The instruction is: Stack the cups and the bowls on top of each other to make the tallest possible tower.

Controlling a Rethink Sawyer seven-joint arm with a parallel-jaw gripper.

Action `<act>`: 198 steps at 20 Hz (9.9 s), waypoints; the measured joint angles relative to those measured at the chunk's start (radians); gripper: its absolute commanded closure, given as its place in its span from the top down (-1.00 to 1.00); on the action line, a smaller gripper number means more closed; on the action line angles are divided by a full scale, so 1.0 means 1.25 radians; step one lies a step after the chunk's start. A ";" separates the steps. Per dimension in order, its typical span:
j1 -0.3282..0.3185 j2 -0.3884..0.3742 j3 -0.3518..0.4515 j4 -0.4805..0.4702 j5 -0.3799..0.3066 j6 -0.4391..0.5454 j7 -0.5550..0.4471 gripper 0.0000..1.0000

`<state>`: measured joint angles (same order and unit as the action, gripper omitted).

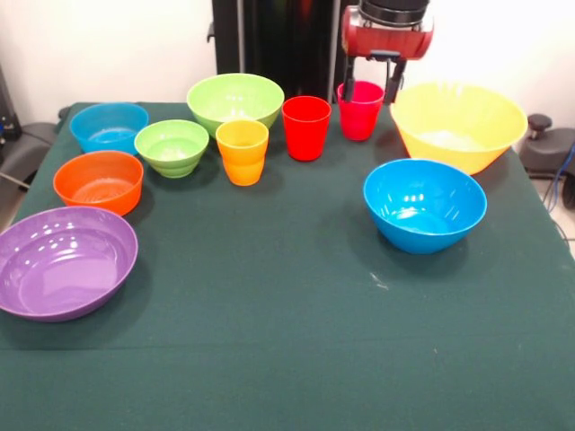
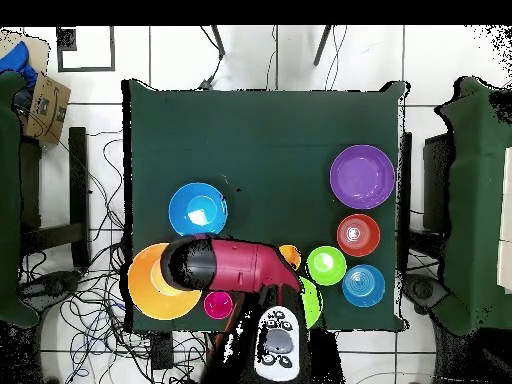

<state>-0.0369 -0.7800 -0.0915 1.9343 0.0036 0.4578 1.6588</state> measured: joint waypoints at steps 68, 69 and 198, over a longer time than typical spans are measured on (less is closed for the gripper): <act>-0.435 -0.085 0.246 -0.055 -0.092 0.177 0.000 1.00; -0.443 -0.081 0.250 -0.057 -0.099 0.176 0.000 1.00; -0.749 0.087 0.408 -0.127 -0.607 0.064 0.000 1.00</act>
<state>-0.9726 -0.6708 0.4187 1.7752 -0.7552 0.5377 1.6586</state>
